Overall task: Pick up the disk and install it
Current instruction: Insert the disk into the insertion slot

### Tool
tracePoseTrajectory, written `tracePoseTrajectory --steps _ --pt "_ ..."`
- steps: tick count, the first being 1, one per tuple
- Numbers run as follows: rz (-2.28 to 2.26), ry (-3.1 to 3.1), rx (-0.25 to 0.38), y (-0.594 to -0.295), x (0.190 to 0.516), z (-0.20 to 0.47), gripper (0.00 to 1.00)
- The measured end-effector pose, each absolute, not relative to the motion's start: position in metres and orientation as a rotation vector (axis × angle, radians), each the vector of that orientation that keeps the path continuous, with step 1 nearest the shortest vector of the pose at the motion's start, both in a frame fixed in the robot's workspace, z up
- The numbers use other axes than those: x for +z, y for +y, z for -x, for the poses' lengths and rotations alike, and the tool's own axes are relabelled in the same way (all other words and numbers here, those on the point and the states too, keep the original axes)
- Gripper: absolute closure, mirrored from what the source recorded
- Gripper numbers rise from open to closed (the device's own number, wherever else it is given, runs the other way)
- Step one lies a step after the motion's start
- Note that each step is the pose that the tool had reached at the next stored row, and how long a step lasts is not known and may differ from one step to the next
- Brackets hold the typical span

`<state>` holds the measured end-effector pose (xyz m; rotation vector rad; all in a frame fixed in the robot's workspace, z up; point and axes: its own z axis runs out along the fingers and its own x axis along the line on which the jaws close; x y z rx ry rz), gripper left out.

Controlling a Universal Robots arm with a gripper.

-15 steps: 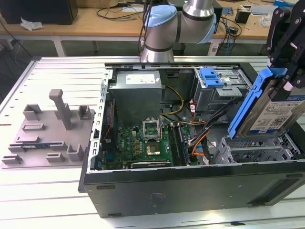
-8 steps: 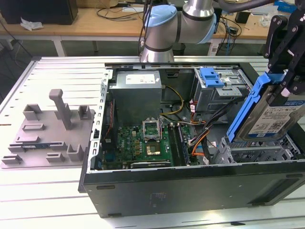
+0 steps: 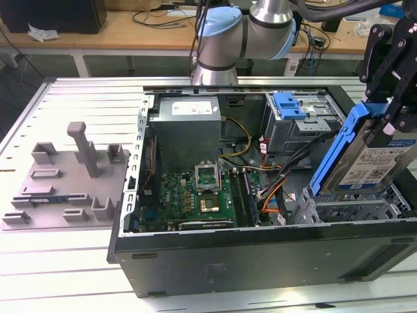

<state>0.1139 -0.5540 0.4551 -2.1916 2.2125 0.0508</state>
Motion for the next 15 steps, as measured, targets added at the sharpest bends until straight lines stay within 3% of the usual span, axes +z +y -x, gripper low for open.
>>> tracePoseTrajectory --steps 15 --pt "2.183 2.220 0.051 -0.5545 0.4462 -0.1139 0.64"
